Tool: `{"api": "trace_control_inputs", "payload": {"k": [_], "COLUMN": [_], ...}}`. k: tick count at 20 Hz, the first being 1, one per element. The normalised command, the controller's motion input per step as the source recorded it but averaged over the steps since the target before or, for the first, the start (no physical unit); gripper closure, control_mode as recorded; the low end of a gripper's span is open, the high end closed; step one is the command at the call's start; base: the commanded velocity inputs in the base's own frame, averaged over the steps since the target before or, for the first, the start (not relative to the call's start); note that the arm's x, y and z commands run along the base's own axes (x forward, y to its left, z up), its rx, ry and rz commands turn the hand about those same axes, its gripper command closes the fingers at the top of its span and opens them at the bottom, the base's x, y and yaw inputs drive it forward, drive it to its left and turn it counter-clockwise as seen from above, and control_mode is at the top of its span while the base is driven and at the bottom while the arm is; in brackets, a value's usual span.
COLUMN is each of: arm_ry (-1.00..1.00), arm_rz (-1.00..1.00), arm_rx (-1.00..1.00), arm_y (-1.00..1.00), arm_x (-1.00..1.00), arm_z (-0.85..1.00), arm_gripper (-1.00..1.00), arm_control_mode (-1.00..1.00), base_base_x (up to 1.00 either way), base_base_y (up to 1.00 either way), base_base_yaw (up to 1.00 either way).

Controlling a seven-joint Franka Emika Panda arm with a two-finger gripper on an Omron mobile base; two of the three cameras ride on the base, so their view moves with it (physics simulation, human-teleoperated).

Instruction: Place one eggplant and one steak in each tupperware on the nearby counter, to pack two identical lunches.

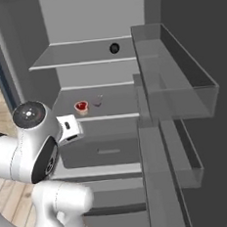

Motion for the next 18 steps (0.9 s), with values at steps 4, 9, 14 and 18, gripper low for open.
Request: {"api": "trace_control_inputs", "payload": {"k": [4, 9, 14, 18], "arm_ry": [0.0, 0.0, 0.0, -0.03], "arm_rz": [0.0, 0.0, 0.0, -0.04], "arm_rx": [0.0, 0.0, 0.0, 0.0], "arm_y": [0.0, 0.0, 0.0, 0.0], "arm_x": [0.0, 0.0, 0.0, 0.0], "arm_z": [0.0, 0.0, 0.0, 0.25], "arm_gripper": [-1.0, -1.0, -1.0, -1.0], "arm_control_mode": [1.0, 1.0, 1.0, -1.0], "base_base_x": [0.7, 0.62, 0.15, 0.0], "base_base_y": [0.02, 0.0, 0.0, 0.0], "base_base_yaw": [0.0, 0.0, 0.0, 0.0]}}
